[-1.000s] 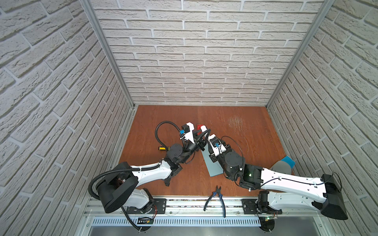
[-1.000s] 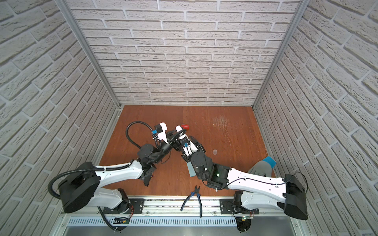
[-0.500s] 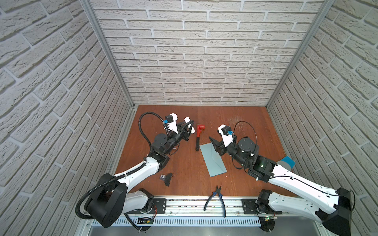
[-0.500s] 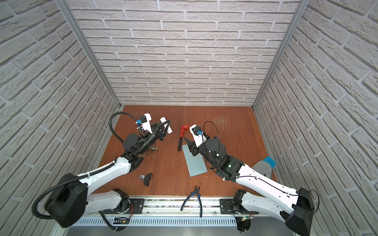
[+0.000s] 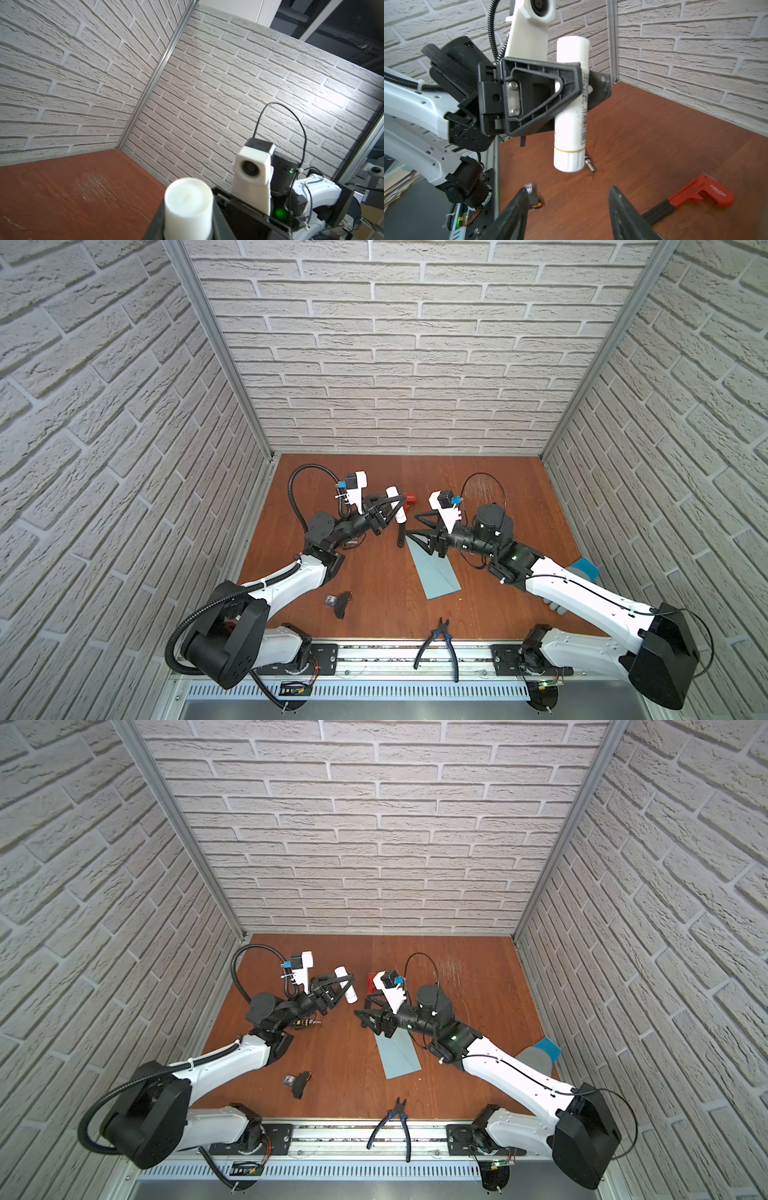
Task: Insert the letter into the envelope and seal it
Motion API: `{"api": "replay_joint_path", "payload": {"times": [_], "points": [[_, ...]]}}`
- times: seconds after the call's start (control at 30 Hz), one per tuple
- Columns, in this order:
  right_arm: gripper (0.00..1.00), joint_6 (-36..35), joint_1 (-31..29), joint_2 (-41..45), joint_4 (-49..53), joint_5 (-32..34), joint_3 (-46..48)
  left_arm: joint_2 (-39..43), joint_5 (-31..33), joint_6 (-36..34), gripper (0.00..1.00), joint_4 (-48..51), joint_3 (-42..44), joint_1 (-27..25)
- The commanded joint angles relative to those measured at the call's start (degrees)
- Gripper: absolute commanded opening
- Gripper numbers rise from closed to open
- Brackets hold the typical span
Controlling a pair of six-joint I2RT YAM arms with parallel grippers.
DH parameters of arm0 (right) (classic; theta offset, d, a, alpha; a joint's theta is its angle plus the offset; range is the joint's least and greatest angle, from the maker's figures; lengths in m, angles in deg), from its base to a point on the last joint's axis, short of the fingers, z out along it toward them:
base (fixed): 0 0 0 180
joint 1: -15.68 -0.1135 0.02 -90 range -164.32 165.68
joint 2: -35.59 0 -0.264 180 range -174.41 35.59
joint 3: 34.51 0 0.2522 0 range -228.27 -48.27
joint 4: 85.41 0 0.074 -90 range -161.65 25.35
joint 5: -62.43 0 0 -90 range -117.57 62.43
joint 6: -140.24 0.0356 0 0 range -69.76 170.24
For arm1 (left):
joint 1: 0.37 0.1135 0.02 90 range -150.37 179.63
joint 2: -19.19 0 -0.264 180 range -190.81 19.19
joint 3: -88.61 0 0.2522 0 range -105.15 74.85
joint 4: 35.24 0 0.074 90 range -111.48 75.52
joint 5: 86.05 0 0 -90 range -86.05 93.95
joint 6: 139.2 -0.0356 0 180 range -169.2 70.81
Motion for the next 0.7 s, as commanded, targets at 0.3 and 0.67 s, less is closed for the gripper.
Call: {"api": "replay_joint_path", "payload": {"times": [0.3, 0.67], "points": [[0.56, 3.30, 0.40, -4.40, -7.15, -9.34, -3.39, -2.99, -3.07, 1.85, 0.00, -9.87, -2.93, -1.62], [0.37, 3.29, 0.55, -4.41, -7.72, -9.07, -3.83, -4.80, -3.09, 1.81, 0.00, -10.56, -3.11, -2.82]]}}
